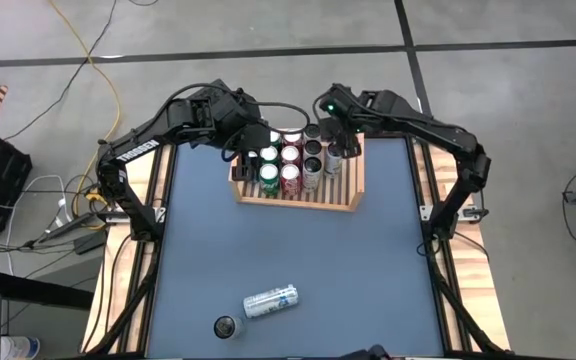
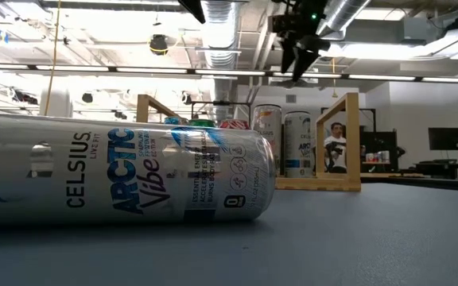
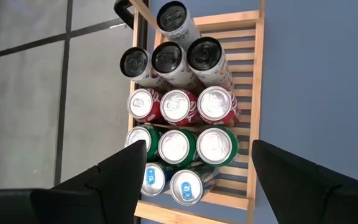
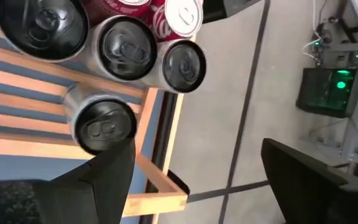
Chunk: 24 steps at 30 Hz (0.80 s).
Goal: Place canned beverage on shelf
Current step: Put the light blue soda can on the shelf
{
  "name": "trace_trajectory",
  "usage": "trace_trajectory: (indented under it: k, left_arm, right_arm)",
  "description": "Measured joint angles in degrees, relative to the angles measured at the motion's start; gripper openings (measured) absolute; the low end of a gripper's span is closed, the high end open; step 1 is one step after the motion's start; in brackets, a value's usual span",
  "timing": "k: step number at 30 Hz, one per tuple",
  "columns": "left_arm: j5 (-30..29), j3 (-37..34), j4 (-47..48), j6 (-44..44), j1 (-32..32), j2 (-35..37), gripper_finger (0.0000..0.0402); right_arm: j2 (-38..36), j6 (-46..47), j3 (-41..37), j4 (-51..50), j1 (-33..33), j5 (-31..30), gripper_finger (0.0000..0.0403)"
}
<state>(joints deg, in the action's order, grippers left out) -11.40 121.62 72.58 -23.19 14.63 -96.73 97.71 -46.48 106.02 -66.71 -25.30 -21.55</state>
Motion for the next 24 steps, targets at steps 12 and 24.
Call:
trace_trajectory:
  k: [12,24]
  left_arm:
    - [0.01,-0.01,0.02,0.99,-0.01,-0.01,0.0279]
    - [0.00,-0.01,0.02,2.85,-0.01,0.00,0.0279]
  right_arm:
    - [0.00,2.25,-0.02,3.55,2.86,-3.99,0.0334]
    - [0.04,6.17,0.32,8.01,3.77,-15.89,0.0357]
